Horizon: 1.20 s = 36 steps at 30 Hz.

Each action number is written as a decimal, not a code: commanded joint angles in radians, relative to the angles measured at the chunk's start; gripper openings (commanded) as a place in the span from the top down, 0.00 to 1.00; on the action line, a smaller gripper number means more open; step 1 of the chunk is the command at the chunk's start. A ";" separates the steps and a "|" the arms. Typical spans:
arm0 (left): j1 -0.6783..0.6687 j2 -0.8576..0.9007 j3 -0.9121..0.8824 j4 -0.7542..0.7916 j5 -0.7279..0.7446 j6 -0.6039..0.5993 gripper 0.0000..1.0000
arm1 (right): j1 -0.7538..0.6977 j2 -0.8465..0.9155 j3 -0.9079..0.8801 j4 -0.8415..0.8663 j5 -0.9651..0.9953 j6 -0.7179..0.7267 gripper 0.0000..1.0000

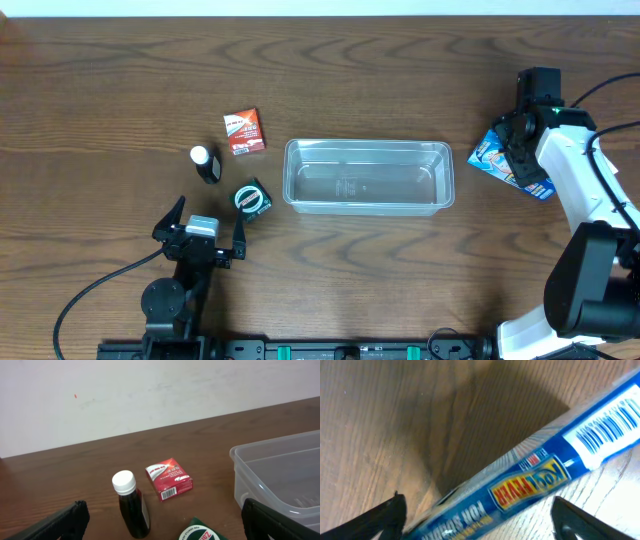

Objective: Pack container
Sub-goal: 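Lift the blue box with the right gripper and carry it toward the container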

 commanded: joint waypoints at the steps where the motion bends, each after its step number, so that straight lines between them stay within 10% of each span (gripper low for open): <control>1: 0.005 -0.006 -0.019 -0.030 0.004 0.010 0.02 | -0.009 0.012 0.016 0.000 0.014 -0.074 0.23; 23: 0.005 -0.006 -0.019 -0.030 0.004 0.009 0.02 | -0.066 0.013 -0.101 0.040 -0.055 -0.194 0.39; 36: 0.005 -0.006 -0.019 -0.030 0.003 0.009 0.02 | -0.069 0.012 -0.101 0.080 -0.130 -0.433 0.72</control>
